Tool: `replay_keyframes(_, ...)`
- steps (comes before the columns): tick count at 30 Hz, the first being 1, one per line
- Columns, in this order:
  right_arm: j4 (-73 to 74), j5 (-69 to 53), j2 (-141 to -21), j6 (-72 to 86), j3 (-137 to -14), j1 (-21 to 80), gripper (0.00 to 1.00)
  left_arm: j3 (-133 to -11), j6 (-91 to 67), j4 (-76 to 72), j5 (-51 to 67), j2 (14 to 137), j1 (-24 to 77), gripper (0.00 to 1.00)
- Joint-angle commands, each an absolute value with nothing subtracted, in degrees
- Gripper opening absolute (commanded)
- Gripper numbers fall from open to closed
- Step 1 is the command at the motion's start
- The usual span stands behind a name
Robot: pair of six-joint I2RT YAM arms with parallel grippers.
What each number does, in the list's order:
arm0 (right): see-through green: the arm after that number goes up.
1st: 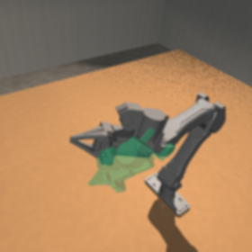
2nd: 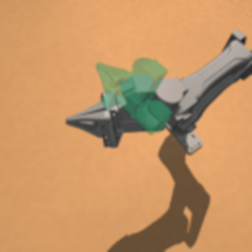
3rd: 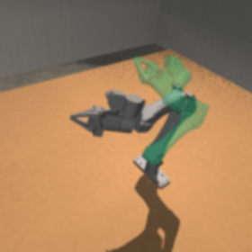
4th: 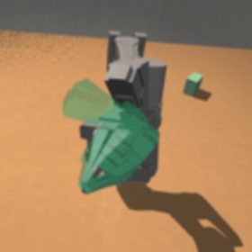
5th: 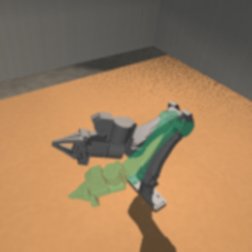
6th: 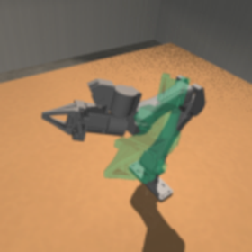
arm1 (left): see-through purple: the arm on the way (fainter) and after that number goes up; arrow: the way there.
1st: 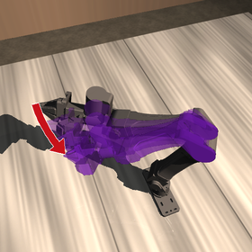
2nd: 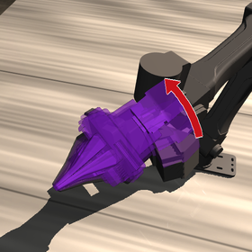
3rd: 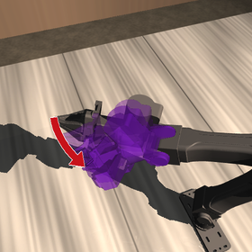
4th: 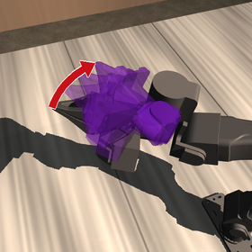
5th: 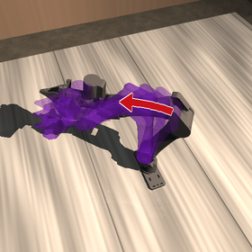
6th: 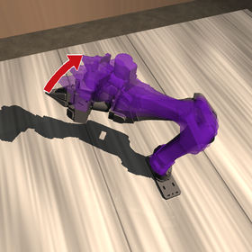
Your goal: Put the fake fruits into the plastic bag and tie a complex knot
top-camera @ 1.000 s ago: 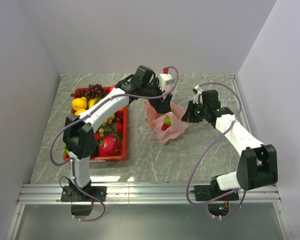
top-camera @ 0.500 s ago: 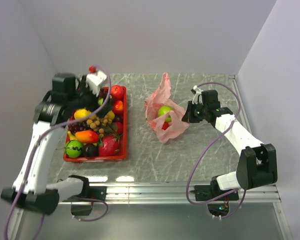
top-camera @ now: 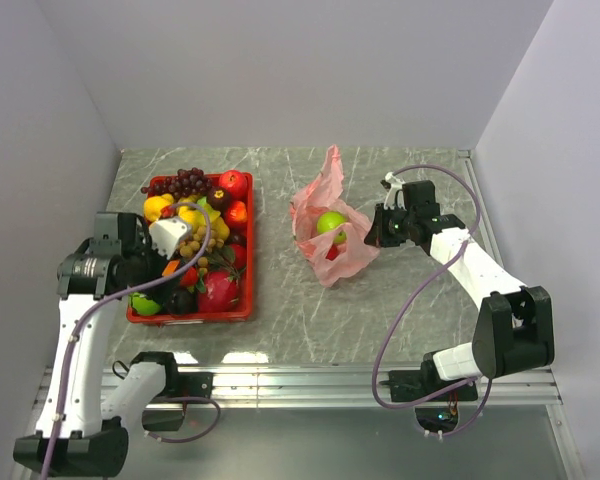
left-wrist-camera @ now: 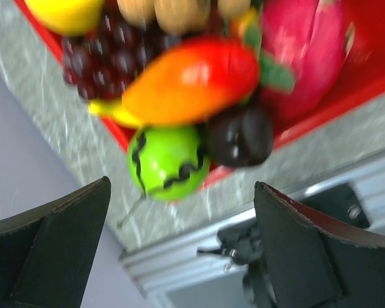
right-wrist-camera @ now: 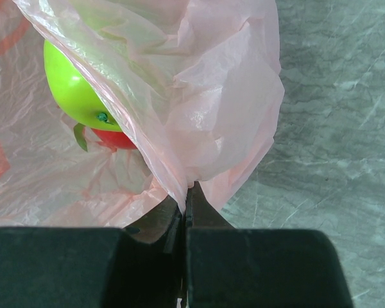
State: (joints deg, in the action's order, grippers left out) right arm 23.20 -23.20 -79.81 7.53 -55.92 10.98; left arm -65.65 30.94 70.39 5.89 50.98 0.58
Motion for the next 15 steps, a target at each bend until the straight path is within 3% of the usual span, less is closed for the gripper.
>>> replay_keyframes(1,22.6,-22.8,-79.8,6.6,-57.0,10.5,0.0,-64.2,35.7,75.6,0.2,48.1,0.1,0.99)
replay_keyframes(10,22.9,-23.3,-80.8,6.1,-57.8,10.6,0.0,-62.0,46.1,74.1,-0.9,51.6,-1.6,0.99)
replay_keyframes(15,23.2,-23.0,-80.2,5.7,-57.6,10.6,0.0,-74.5,48.9,76.7,15.7,58.8,-4.0,0.99)
